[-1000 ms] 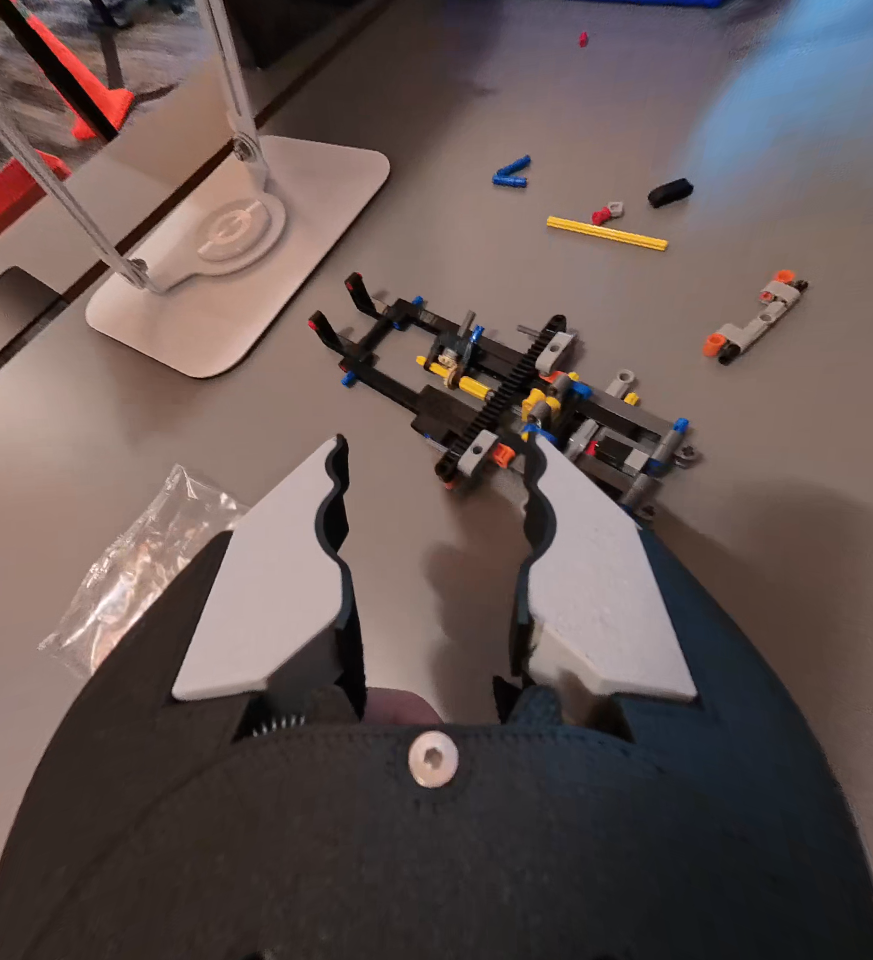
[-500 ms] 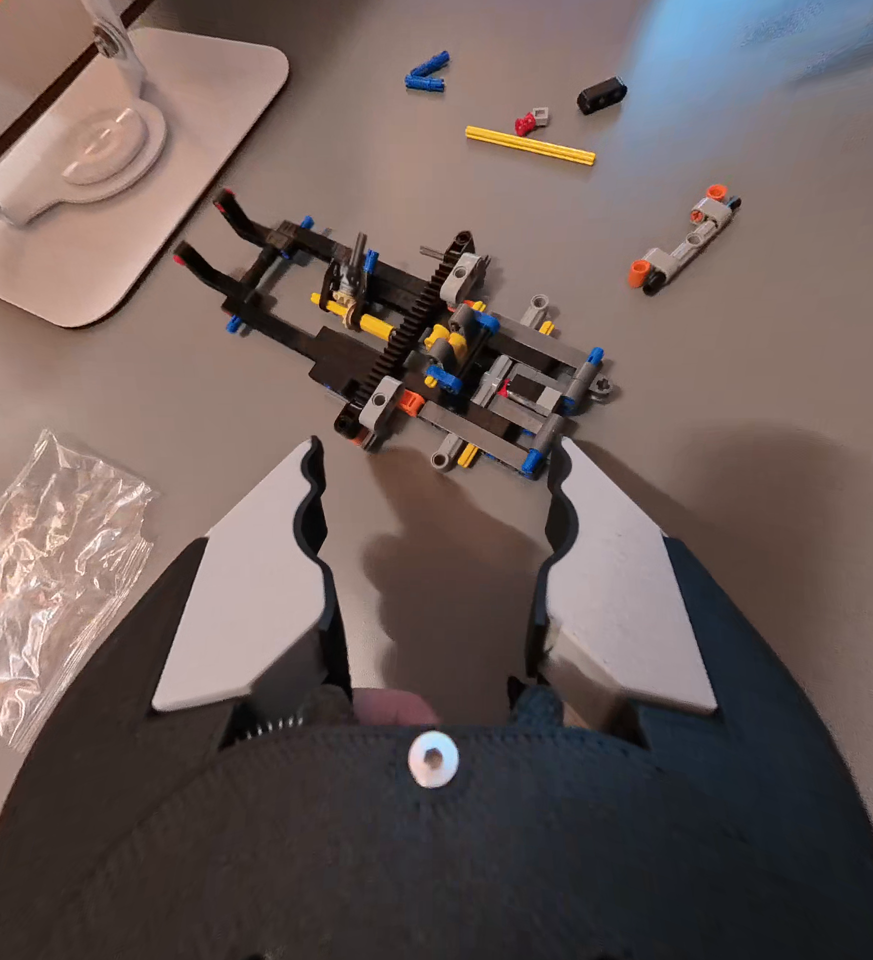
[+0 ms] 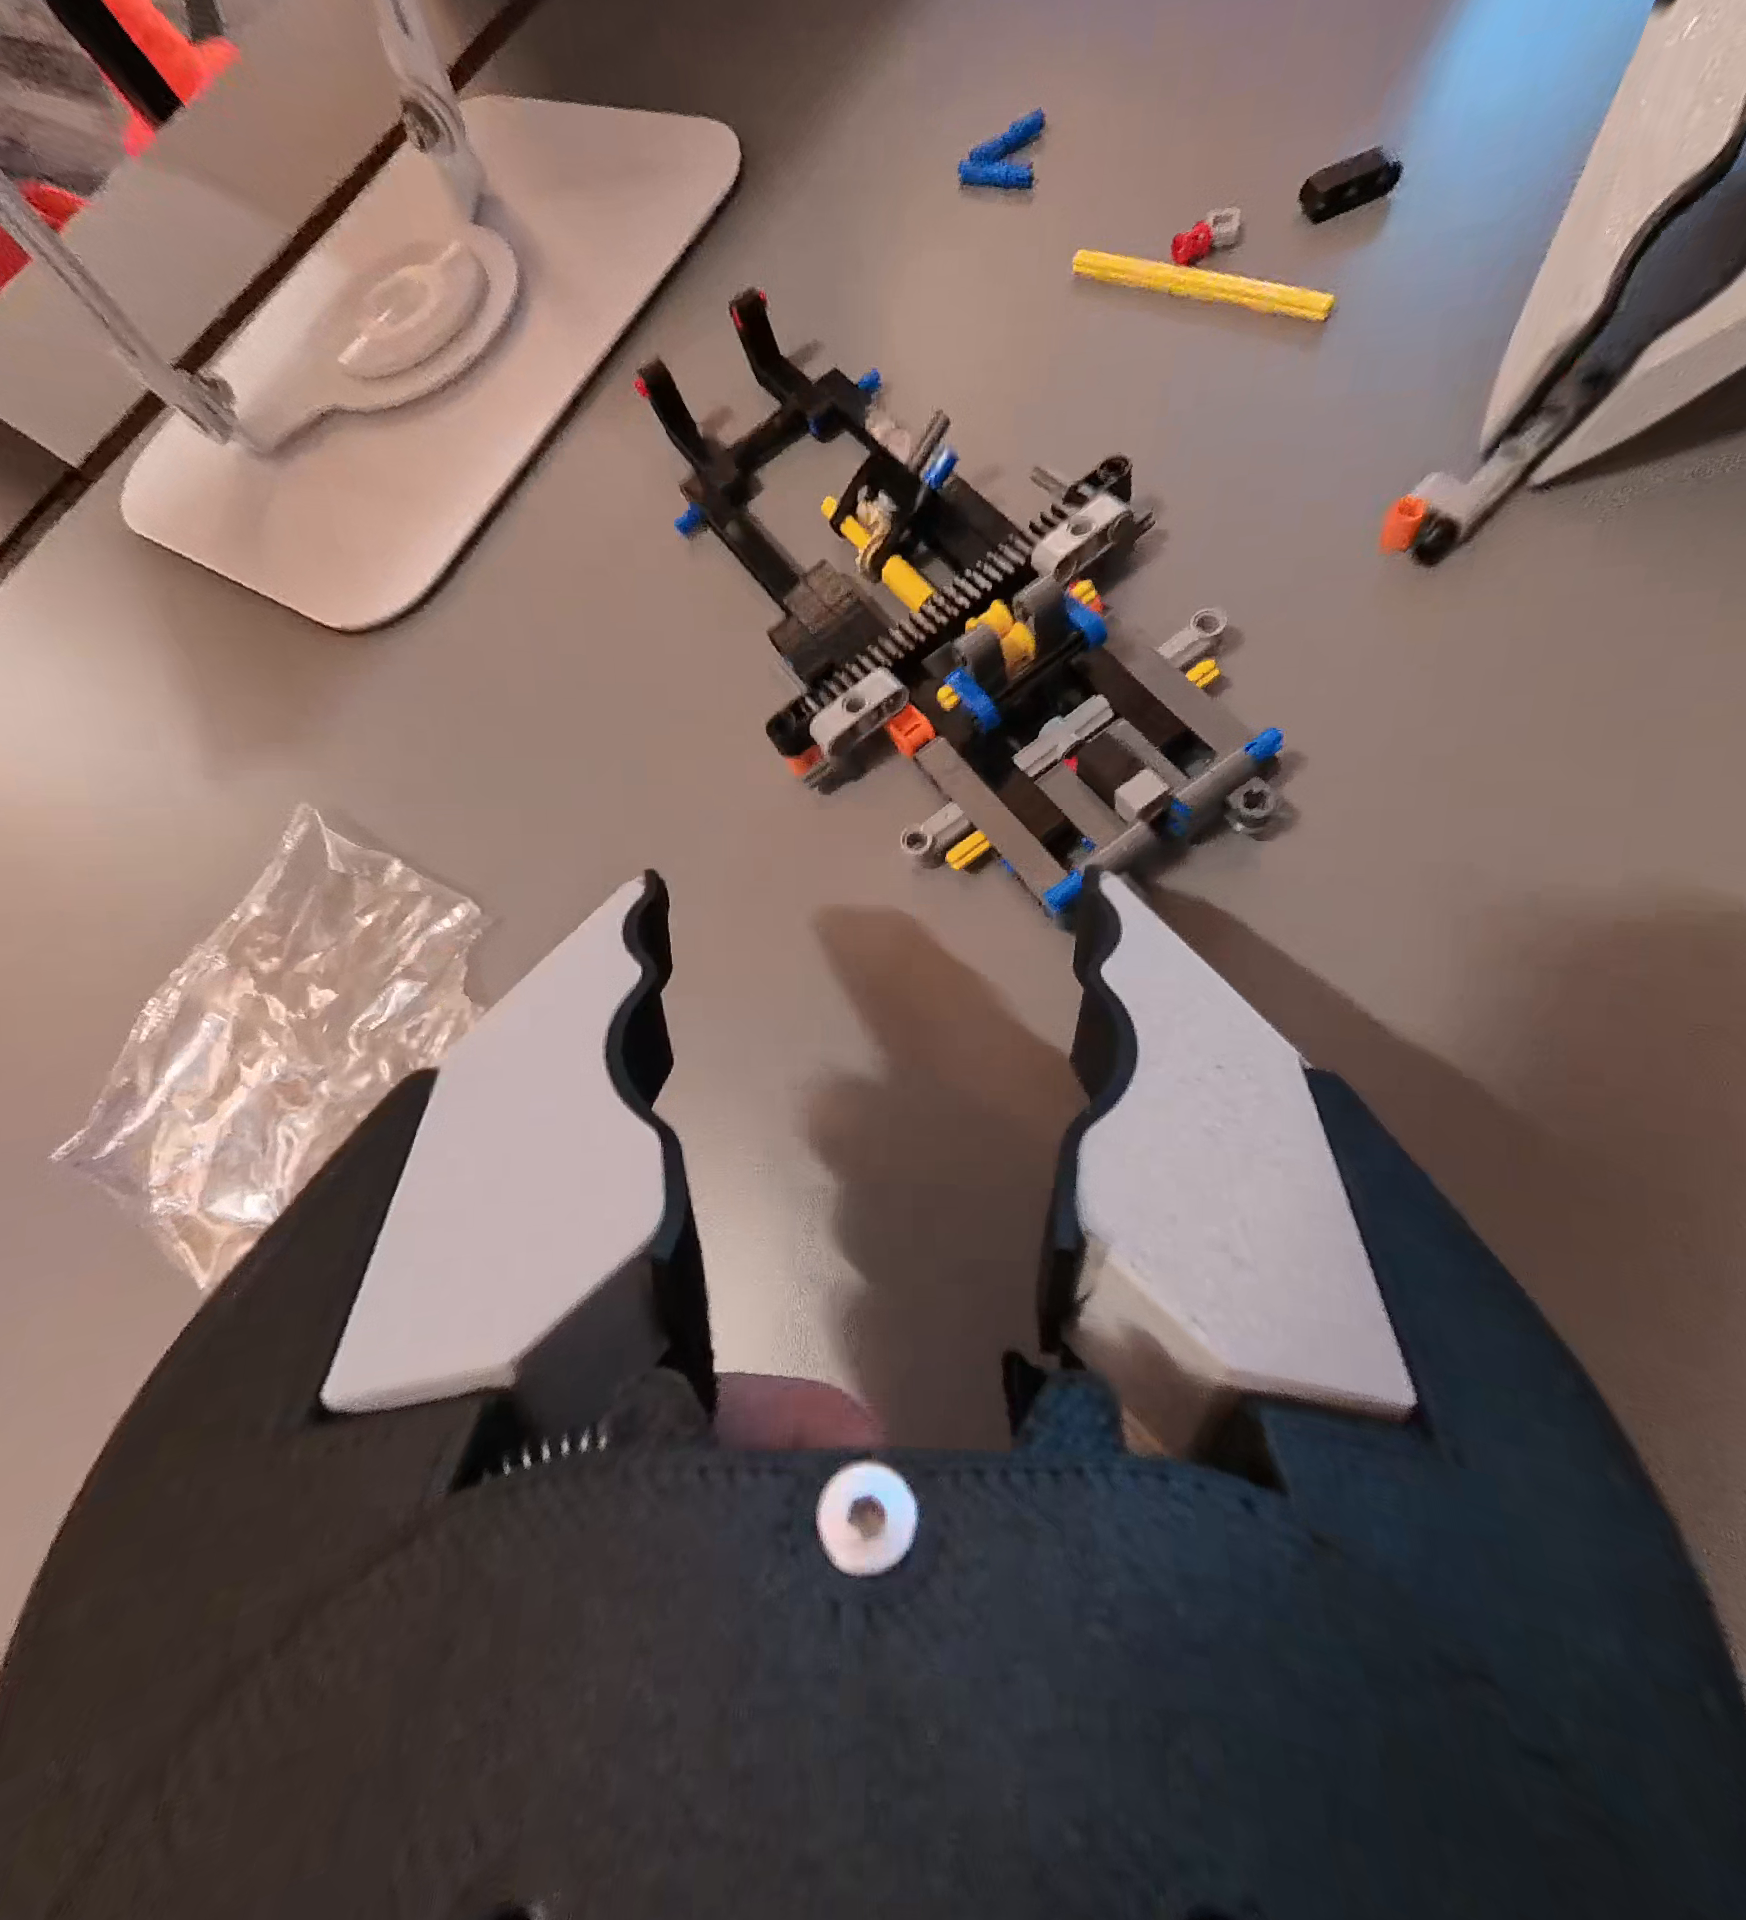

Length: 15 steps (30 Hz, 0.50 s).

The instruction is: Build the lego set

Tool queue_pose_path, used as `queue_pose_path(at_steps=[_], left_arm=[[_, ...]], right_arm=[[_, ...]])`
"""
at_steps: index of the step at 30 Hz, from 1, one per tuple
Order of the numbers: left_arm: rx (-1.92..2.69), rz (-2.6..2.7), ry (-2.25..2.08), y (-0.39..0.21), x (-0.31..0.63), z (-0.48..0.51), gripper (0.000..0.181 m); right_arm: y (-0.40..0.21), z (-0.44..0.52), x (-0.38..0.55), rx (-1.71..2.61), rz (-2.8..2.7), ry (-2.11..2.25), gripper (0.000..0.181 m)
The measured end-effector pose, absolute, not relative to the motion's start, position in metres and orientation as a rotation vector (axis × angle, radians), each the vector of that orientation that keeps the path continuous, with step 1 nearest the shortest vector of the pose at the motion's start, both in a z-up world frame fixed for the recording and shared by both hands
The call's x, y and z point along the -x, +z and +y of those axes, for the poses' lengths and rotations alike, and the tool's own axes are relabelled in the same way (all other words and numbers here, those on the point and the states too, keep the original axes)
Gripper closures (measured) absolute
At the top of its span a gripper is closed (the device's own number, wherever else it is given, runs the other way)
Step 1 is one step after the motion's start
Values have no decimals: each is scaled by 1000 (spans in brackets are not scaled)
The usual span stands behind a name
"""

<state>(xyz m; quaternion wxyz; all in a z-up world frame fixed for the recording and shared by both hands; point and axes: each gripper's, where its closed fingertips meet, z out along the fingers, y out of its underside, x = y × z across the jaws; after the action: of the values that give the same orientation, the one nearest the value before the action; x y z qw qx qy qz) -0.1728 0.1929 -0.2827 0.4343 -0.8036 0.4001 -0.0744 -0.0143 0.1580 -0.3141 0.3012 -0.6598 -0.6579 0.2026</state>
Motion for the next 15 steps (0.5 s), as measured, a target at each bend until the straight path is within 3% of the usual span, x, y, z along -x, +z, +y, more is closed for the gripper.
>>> queue_pose_path(at_steps=[7,15], left_arm=[[1863,1083,-219,-254,124,167,109],[1885,1147,-302,-280,64,120,118]], right_arm=[[-314,162,21,1875,-1606,594,177],[-299,153,28,1788,-1594,635,154]])
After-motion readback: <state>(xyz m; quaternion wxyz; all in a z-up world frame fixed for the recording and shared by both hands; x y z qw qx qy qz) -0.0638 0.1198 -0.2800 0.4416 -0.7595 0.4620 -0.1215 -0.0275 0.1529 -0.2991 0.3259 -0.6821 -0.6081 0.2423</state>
